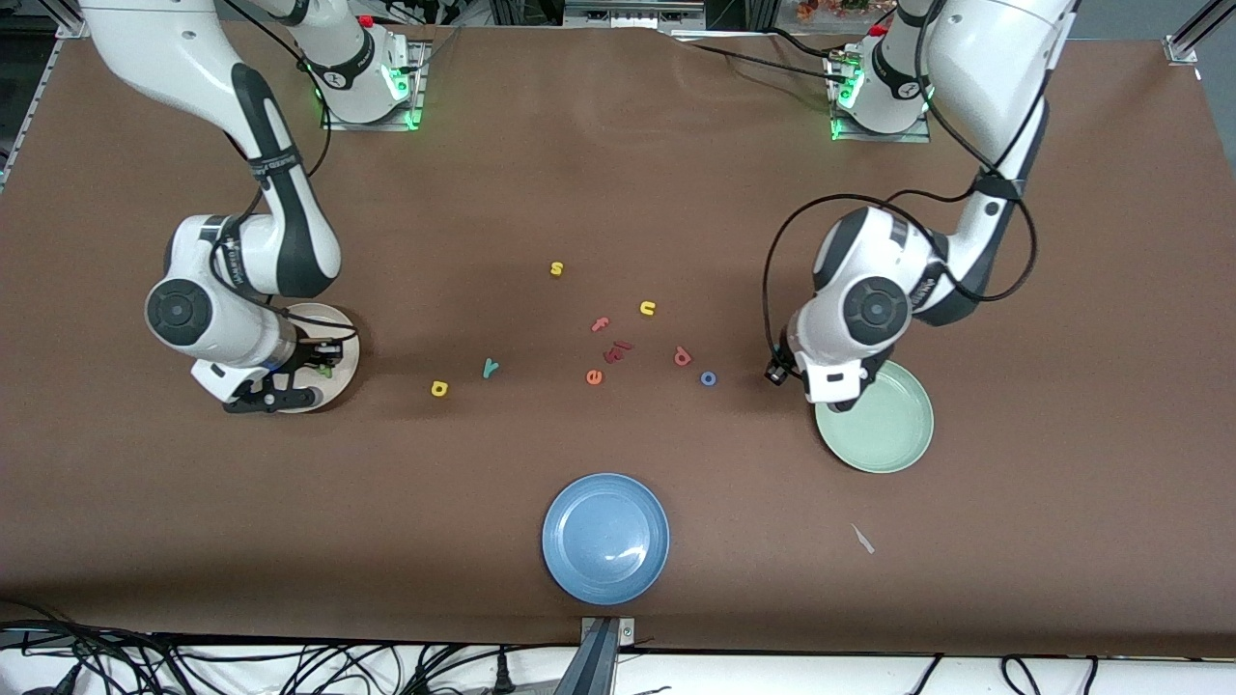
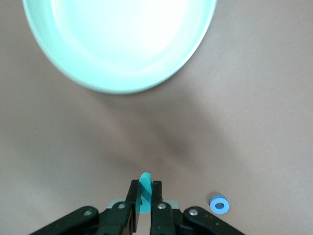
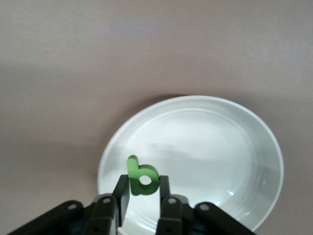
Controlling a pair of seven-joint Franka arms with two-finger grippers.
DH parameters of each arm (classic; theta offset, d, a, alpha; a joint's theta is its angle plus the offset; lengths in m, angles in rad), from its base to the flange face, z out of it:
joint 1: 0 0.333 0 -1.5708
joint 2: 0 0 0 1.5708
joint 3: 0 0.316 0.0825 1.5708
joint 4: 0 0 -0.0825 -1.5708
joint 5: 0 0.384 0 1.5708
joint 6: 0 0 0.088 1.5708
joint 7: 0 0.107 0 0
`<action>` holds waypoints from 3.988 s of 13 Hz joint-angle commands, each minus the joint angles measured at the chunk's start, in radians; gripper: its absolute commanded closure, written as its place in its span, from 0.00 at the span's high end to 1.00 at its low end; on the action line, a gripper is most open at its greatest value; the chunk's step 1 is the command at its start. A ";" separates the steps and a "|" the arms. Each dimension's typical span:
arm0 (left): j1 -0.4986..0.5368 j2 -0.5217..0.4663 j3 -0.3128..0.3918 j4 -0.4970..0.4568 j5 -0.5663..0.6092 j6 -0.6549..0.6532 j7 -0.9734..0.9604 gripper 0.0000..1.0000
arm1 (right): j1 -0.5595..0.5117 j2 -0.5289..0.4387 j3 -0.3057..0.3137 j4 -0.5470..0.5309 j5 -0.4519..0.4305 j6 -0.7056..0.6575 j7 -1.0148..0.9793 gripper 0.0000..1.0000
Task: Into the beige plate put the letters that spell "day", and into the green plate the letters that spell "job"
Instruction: 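Drop the b on the white plate while the left drops j on green plate, then grasp the yellow a with the right gripper while the left reaches letters, then lift the yellow a with the right gripper while the left grasps the blue o, then drop the a on the white plate while the left carries the o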
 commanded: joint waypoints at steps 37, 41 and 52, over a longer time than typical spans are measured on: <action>-0.066 0.229 -0.138 0.310 0.083 -0.002 0.149 0.87 | 0.059 0.224 0.218 0.217 0.033 0.093 0.595 0.13; -0.066 0.274 -0.140 0.296 0.153 0.071 0.113 0.88 | 0.059 0.192 0.209 0.224 0.015 0.046 0.568 0.09; -0.067 0.306 -0.138 0.230 0.162 0.108 0.085 0.61 | 0.053 -0.003 -0.021 0.039 0.017 -0.107 0.026 0.10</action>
